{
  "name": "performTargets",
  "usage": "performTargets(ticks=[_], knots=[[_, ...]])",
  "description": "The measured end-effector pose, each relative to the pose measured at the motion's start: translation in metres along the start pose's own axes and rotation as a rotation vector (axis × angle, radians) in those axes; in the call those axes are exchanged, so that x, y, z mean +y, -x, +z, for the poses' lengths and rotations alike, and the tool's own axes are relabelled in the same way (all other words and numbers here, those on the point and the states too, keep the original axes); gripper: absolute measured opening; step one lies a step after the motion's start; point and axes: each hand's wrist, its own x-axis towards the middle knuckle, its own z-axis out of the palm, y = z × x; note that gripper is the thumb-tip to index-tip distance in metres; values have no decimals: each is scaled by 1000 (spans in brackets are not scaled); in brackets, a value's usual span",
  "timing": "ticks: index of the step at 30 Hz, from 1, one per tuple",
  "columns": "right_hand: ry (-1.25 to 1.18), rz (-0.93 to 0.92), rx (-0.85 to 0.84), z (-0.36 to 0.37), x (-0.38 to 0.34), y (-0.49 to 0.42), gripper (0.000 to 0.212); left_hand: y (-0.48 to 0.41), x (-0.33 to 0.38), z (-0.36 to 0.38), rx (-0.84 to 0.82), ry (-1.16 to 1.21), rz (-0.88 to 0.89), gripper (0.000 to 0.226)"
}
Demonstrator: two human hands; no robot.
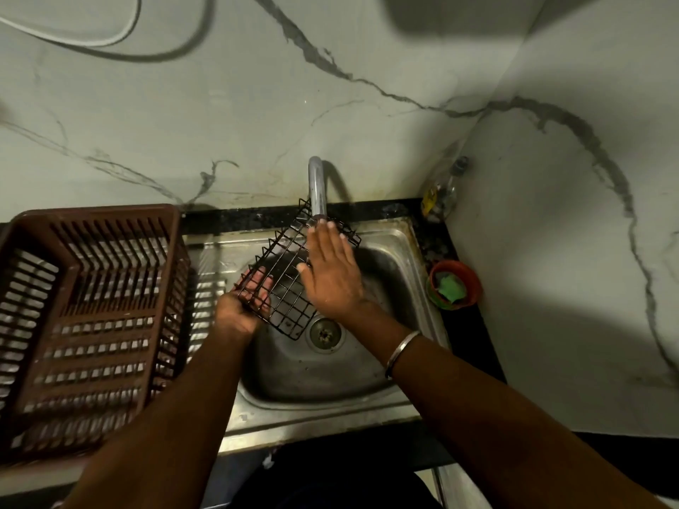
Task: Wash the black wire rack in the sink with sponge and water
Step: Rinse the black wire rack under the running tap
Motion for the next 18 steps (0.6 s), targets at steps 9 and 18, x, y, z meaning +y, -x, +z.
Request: performTargets(ticks=[9,18], knots=[[-18,175,51,6,-7,4,79,-2,-3,0,6,-8,-2,65],[-7,-31,42,9,-17,14,84,1,-8,10,25,-8,-10,46]])
